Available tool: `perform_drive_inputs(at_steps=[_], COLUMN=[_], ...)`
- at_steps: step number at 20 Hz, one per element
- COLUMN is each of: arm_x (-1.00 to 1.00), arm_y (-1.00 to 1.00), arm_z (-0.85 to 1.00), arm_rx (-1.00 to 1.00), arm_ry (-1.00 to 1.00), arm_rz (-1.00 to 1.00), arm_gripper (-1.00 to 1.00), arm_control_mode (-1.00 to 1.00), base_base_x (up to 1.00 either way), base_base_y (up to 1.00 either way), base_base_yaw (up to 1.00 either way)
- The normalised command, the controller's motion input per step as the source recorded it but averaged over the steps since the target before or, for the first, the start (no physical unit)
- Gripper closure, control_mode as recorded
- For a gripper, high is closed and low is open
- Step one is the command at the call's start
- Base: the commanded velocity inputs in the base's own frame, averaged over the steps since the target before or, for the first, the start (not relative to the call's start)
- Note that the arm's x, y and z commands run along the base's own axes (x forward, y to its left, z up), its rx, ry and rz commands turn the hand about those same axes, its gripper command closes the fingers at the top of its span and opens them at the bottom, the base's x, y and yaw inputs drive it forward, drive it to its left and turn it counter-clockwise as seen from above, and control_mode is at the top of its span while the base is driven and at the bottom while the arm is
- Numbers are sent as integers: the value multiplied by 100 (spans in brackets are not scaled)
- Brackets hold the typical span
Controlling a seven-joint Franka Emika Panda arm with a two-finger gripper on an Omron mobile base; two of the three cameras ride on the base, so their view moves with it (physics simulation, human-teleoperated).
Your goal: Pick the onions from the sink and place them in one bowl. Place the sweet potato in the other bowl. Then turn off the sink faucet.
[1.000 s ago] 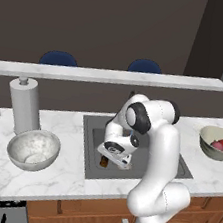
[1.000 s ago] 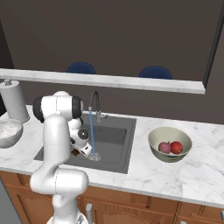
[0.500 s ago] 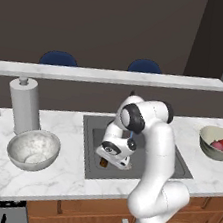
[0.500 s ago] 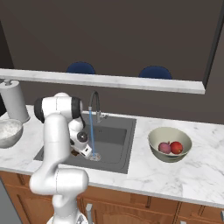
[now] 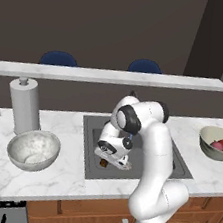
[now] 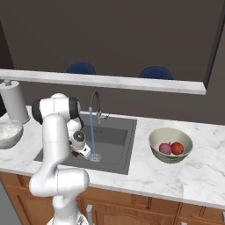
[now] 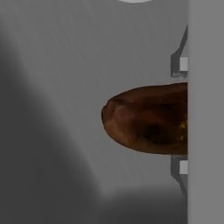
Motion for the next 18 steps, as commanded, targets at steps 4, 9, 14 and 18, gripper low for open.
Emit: perform_drive_inputs(at_steps=[4,9,14,18], arm_x=[-8,-16,-18,-4], arm_y=[-10,-46,-41,-3], arm_z=[16,37,51,67], arm_rx=[0,2,8,3], arm_ry=[-9,-8,-2,0], arm_rz=[-3,-5,-2,0], arm_gripper=[100,100,100,100], arm_control_mode=[-100,-100,-100,-100], base_base_x=[0,0,0,0], base_base_y=[0,0,0,0], base_base_yaw=[0,0,0,0])
